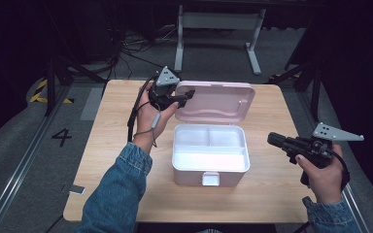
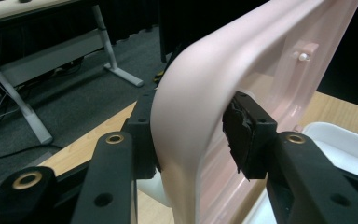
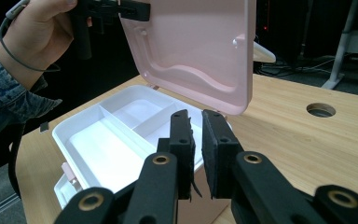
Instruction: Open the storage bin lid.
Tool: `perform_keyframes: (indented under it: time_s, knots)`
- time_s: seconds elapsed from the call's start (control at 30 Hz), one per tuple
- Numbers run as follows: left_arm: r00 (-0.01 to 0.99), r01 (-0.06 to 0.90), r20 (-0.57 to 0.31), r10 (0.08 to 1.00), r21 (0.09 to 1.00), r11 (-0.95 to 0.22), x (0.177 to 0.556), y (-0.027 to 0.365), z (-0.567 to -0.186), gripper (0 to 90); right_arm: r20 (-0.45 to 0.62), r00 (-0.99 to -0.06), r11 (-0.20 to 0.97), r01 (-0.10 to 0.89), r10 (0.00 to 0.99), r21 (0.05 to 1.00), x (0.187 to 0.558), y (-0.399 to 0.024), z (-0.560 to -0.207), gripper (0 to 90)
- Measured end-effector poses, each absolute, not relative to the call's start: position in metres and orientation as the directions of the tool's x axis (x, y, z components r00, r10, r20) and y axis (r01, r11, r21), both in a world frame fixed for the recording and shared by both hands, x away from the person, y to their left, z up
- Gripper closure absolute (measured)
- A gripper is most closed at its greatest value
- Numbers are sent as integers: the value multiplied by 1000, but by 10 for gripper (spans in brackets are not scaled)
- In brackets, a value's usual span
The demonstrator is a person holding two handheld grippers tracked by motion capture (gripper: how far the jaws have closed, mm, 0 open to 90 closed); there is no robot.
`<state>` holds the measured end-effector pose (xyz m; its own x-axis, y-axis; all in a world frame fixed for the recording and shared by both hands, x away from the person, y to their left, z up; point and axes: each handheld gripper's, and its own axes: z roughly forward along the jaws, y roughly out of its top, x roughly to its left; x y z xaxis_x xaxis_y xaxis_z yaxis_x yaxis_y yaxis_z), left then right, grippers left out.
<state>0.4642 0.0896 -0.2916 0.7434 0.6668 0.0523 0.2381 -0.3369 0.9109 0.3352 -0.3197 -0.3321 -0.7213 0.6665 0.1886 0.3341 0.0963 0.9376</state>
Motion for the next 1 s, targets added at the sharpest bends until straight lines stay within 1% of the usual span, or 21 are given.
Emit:
perform_keyframes:
  time_s: [0.3, 0.43, 0.53, 0.6, 0.8, 1.0]
  knots:
    - [736, 219, 52, 675, 926, -309, 480, 90, -303, 557, 197, -714, 95, 346, 672, 933, 337, -323, -335, 825]
    - [741, 244, 16, 671, 925, -291, 486, 92, -305, 558, 203, -710, 92, 354, 674, 931, 339, -323, -337, 823]
    - [738, 253, 12, 675, 922, -293, 488, 92, -306, 559, 208, -707, 94, 362, 676, 928, 339, -323, -338, 822]
    - [726, 283, 4, 687, 910, -304, 489, 92, -306, 564, 203, -709, 97, 359, 676, 928, 340, -324, -339, 818]
    - [713, 317, 0, 701, 892, -323, 494, 91, -309, 565, 211, -706, 96, 369, 675, 925, 341, -324, -342, 817]
    - [696, 348, -15, 718, 881, -320, 505, 91, -318, 563, 223, -701, 87, 377, 678, 922, 341, -327, -342, 812]
